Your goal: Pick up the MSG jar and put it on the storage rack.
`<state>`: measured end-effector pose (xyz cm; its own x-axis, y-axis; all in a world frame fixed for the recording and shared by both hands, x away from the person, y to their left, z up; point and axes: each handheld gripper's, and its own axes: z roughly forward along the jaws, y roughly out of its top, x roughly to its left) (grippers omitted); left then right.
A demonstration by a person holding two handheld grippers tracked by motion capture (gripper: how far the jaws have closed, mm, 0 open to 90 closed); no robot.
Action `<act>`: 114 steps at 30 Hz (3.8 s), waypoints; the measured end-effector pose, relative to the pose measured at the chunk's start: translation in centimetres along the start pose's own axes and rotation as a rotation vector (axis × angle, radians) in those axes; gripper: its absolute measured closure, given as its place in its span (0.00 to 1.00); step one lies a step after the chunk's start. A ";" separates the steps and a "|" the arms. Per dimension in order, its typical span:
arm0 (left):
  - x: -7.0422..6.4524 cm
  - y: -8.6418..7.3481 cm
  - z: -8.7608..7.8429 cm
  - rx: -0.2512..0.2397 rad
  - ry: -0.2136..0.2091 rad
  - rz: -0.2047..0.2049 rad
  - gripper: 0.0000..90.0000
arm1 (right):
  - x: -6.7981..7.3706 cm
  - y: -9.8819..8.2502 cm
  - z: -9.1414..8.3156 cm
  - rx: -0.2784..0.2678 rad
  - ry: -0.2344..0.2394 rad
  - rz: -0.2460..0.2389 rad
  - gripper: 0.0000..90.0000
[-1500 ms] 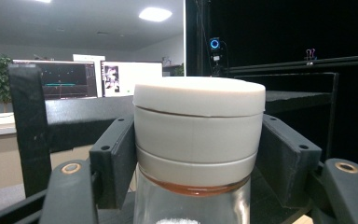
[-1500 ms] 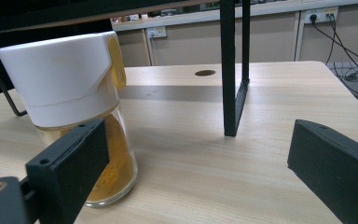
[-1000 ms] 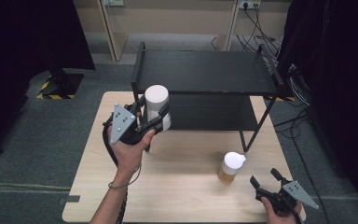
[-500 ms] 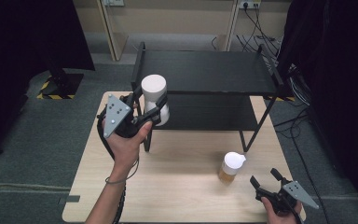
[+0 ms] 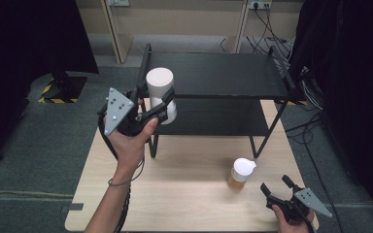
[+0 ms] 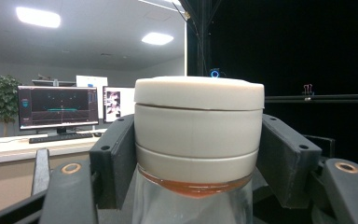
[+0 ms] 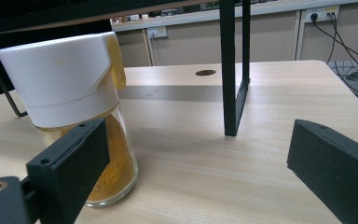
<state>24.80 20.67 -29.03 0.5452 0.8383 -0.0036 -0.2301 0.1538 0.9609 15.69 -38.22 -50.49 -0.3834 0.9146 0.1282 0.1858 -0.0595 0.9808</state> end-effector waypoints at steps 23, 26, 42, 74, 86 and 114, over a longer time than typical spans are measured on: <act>0.5 2.0 2.3 0.002 0.026 -0.007 0.37 | 0.0 0.1 0.0 0.004 0.002 0.002 0.07; 0.5 2.3 2.7 0.008 0.029 -0.003 0.37 | -0.1 0.1 0.0 0.006 0.003 0.002 0.07; 0.7 3.0 3.2 0.007 0.041 -0.005 0.37 | 0.0 0.1 0.0 0.007 0.002 0.000 0.07; 1.2 4.7 8.1 0.083 0.132 0.013 0.37 | -0.2 0.2 0.1 0.009 0.009 0.003 0.07; 1.5 4.8 9.4 0.109 0.182 0.009 0.37 | -0.2 0.2 0.1 0.013 0.011 0.001 0.07; 2.0 3.1 9.0 0.085 0.167 -0.009 0.37 | -0.2 0.2 0.1 0.012 0.013 -0.003 0.07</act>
<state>32.42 18.16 -23.57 0.4036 0.9135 -0.0515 -0.1526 0.1227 0.9806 15.88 -38.38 -50.32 -0.3957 0.9096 0.1271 0.1955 -0.0519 0.9793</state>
